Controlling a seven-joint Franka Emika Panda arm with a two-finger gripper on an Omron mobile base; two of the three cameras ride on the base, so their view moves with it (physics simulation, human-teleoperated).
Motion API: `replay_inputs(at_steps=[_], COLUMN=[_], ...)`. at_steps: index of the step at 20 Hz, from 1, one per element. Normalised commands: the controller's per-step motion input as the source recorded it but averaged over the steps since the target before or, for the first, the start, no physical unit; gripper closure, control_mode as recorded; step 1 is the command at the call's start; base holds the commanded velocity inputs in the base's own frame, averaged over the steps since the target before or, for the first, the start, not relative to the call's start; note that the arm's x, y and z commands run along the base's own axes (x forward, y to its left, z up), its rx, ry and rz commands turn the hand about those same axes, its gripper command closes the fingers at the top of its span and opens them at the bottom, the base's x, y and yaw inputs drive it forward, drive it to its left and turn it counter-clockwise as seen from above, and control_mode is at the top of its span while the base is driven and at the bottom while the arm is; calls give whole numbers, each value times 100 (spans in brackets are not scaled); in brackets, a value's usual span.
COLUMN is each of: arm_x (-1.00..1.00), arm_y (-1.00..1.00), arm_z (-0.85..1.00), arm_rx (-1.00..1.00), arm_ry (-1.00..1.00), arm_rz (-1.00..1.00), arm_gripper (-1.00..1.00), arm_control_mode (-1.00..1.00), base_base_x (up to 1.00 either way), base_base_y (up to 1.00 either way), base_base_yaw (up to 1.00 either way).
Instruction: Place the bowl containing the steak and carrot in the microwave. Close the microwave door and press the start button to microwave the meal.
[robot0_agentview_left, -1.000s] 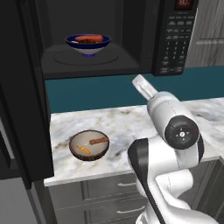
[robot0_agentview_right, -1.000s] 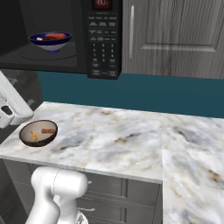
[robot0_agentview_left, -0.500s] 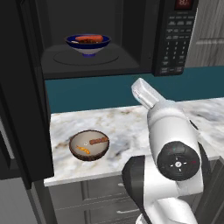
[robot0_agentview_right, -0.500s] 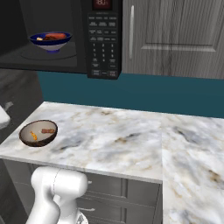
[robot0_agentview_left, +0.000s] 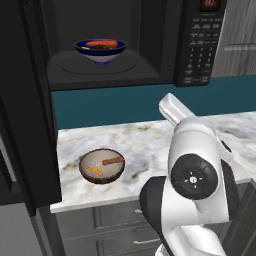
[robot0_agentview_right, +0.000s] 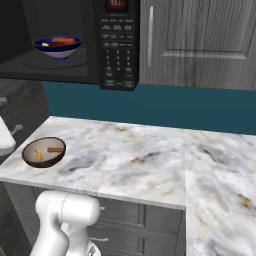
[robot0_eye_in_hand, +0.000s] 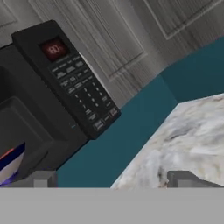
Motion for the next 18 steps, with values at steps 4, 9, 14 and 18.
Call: replay_inputs(at_steps=[4, 9, 14, 18], arm_x=[11, 4, 1, 1], arm_y=[-72, -63, -53, -48], arm_z=[-48, -50, -45, -34], arm_rx=[0, -1, -6, -8], arm_ry=[0, 0, 0, 1], arm_rz=[-17, -21, -27, -31], arm_gripper=[-100, -100, -100, -100], arm_control_mode=[-100, -100, -100, -100], base_base_x=[0, 0, 0, 0], base_base_y=[0, 0, 0, 0], base_base_yaw=[0, 0, 0, 0])
